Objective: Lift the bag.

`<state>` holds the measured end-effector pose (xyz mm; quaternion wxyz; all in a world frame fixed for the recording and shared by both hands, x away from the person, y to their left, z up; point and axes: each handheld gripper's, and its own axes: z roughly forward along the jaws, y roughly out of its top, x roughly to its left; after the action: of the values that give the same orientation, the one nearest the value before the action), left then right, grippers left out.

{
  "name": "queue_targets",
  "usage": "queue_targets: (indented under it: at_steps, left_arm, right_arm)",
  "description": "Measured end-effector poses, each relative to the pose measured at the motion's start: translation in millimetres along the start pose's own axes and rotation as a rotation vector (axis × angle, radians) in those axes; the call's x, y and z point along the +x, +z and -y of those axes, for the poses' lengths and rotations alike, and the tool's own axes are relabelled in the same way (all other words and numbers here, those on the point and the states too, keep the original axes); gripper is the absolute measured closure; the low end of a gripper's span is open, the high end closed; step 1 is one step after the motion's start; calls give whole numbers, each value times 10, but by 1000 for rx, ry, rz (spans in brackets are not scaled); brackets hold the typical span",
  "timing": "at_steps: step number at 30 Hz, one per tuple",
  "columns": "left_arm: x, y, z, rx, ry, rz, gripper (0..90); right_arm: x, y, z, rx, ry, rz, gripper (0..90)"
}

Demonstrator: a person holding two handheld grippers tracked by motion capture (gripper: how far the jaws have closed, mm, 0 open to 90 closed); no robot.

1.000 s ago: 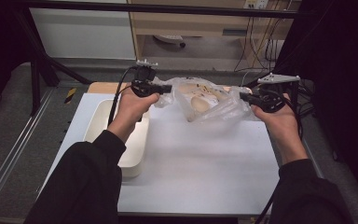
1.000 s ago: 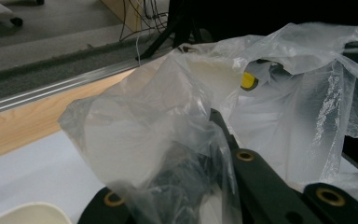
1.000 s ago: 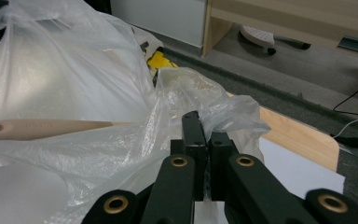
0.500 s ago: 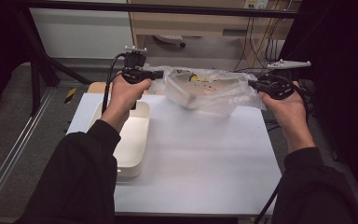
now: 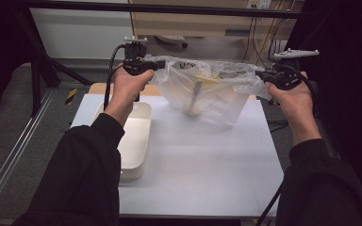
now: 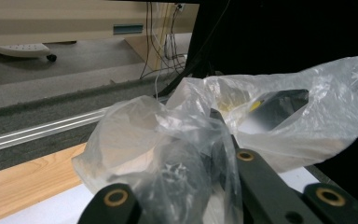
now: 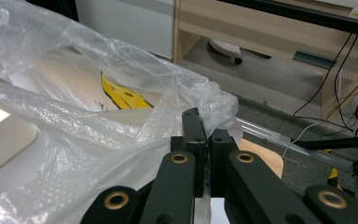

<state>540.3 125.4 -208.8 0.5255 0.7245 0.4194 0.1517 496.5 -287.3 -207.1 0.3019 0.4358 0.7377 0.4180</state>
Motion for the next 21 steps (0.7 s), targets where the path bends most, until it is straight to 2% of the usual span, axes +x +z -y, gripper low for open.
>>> queue_targets:
  at_steps: [5, 9, 14, 16, 19, 21]
  left_arm:
    - [-20, -27, 20, 21, 15, -6, 900]
    - [-59, -80, 112, 54, 32, 0, 900]
    - [-150, -106, 316, 90, 50, 20, 900]
    - [-204, -129, 415, 103, 64, 42, 900]
    - [-267, -156, 532, 126, 83, 58, 900]
    - [-300, -169, 596, 131, 97, 55, 900]
  right_arm:
    - [8, 4, 4, 4, 3, -5, 900]
    - [7, -21, 54, 16, -4, -14, 900]
    - [1, -34, 161, 40, -5, -14, 900]
    - [10, -54, 214, 45, -7, -20, 900]
    - [26, -94, 307, 60, -24, -28, 900]
    - [43, -120, 373, 67, -27, -33, 900]
